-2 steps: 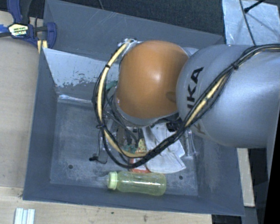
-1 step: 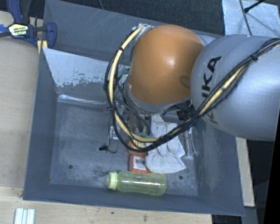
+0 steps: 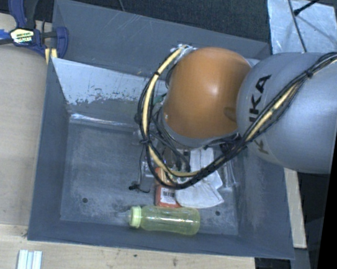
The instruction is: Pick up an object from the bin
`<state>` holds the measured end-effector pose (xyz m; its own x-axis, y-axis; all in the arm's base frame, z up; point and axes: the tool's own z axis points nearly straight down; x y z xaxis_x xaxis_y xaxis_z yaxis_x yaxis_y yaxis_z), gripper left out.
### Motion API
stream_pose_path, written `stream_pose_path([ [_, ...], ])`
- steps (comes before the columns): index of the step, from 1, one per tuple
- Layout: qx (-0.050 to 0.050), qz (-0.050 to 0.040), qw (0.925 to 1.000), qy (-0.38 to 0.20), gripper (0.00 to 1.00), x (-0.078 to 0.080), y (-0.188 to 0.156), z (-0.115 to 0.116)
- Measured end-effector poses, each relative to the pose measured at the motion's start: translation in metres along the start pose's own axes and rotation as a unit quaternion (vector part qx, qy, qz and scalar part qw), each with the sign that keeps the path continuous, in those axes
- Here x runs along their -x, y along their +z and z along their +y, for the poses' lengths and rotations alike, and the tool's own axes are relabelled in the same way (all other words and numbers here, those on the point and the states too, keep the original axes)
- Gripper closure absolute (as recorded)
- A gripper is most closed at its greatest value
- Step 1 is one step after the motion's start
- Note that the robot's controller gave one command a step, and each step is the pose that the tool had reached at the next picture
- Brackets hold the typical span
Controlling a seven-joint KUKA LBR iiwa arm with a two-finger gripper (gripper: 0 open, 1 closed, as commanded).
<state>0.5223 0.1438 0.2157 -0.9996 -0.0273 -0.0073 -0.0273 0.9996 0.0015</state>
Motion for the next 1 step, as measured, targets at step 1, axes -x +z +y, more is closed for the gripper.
stream_pose_path([
  [1,0.0,0.0047,1.0,0.006,0.0,0.0176,-0.0176,-0.0495],
])
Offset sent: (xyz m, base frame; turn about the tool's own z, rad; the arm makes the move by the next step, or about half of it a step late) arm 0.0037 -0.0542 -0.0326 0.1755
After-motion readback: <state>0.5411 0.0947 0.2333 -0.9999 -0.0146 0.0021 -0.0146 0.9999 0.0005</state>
